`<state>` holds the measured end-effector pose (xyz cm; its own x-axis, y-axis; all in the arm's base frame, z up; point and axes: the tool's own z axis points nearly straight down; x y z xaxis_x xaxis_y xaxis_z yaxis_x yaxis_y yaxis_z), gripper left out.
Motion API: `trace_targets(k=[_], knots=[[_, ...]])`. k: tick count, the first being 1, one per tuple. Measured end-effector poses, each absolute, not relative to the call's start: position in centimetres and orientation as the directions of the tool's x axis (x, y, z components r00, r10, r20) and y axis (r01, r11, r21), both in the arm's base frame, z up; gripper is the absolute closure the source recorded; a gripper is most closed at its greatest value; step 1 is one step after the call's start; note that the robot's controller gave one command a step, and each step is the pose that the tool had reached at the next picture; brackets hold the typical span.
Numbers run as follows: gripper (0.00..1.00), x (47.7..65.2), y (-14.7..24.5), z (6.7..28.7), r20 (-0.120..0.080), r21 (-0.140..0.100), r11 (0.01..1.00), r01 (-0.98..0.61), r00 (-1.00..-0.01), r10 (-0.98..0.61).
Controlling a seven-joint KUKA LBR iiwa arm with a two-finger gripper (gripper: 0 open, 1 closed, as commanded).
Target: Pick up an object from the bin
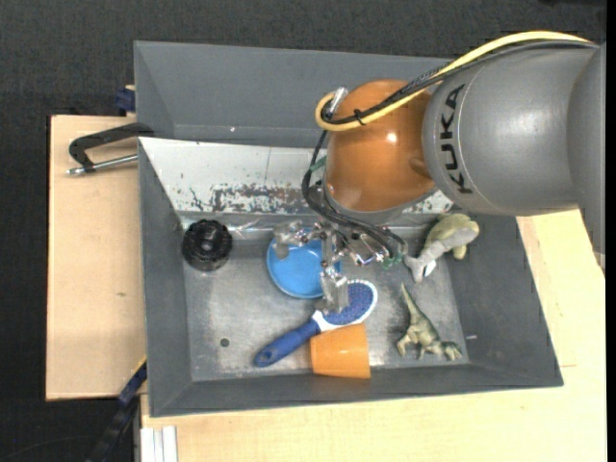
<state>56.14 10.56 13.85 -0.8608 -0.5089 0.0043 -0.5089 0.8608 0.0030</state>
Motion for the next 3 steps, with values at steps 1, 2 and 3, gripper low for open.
trace_targets(k=[1, 2, 3], knots=[[0.0, 58.29, 7.55, 7.1, -0.003, 0.002, 0.919, -0.395, -0.919, -0.395], [1.0, 58.41, 7.56, 7.38, -0.009, -0.001, 0.918, -0.396, -0.918, -0.396], [0.0, 58.47, 7.65, 7.45, -0.013, 0.0, 0.918, -0.396, -0.918, -0.396]])
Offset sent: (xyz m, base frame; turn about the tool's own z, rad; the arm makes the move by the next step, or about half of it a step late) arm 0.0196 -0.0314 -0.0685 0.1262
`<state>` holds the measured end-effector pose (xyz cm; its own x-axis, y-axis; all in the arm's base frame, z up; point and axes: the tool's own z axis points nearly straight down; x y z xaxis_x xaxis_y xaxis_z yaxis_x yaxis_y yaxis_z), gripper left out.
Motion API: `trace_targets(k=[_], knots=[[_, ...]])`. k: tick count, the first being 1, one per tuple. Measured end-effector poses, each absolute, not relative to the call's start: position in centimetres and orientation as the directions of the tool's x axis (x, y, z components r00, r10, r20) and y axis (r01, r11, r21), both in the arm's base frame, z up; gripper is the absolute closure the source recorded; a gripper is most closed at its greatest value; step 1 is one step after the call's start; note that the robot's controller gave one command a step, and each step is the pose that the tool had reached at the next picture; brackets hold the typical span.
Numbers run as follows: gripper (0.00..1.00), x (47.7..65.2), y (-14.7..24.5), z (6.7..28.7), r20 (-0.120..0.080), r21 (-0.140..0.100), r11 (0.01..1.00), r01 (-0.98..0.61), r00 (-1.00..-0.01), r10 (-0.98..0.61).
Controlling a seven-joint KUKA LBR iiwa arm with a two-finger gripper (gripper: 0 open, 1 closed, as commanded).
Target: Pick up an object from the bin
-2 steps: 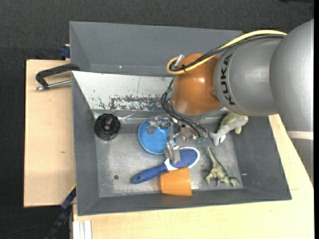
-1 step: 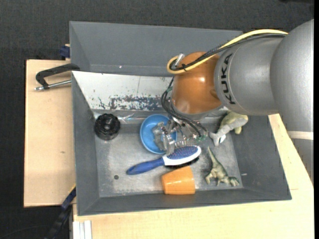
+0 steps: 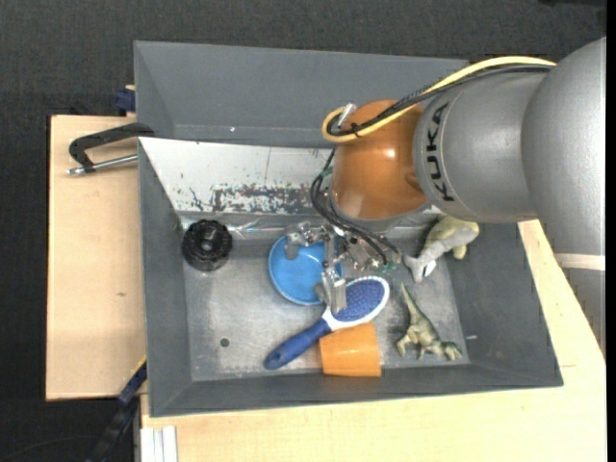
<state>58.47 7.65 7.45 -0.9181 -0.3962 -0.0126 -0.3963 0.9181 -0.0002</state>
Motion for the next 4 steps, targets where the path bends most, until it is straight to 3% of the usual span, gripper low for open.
trace_targets(k=[1, 2, 3, 4], knots=[[0.0, 56.02, 9.93, 7.43, -0.012, -0.004, 0.872, -0.489, -0.872, -0.489], [1.0, 55.89, 9.87, 7.28, -0.008, -0.001, 0.873, -0.487, -0.873, -0.487], [0.0, 55.89, 9.89, 7.25, -0.009, -0.001, 0.873, -0.487, -0.873, -0.487], [1.0, 55.78, 9.88, 7.17, -0.006, 0.0, 0.874, -0.487, -0.874, -0.487]])
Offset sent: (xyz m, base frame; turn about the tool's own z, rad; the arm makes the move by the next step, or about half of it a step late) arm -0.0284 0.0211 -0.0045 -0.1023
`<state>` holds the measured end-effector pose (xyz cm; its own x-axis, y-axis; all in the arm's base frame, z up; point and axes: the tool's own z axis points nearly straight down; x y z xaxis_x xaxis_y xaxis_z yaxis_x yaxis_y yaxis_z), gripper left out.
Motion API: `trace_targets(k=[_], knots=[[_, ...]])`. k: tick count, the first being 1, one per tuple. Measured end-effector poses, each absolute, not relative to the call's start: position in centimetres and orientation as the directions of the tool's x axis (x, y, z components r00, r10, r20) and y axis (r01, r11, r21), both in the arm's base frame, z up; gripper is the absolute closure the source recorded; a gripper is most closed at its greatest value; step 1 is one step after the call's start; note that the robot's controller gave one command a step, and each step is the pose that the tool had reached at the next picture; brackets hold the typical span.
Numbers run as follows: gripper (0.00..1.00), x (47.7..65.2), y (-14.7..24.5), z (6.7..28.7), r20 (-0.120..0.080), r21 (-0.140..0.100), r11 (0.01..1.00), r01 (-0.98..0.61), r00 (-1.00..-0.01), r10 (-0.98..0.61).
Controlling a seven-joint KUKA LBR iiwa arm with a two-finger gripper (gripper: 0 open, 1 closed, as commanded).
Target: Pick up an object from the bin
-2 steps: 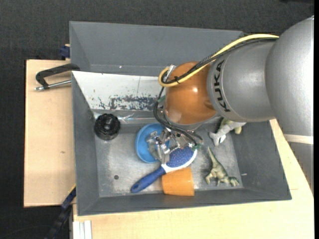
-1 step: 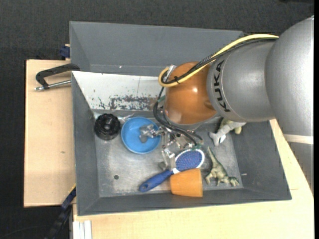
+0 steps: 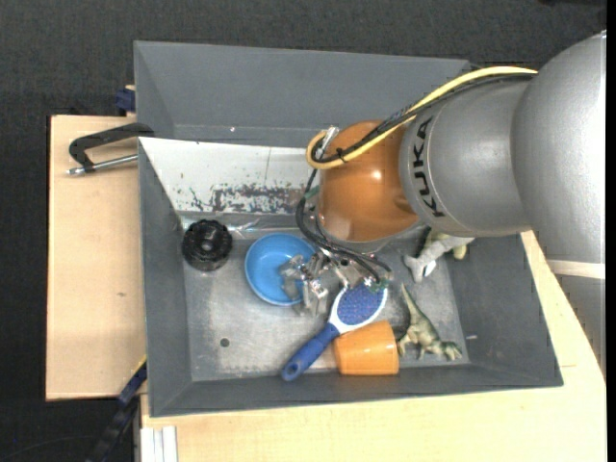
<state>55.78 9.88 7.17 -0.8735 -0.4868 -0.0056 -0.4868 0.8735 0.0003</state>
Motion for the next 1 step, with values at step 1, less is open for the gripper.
trace_targets(k=[1], knots=[[1.0, 54.79, 9.39, 20.15, -0.013, -0.004, 0.852, -0.524, -0.852, -0.524]])
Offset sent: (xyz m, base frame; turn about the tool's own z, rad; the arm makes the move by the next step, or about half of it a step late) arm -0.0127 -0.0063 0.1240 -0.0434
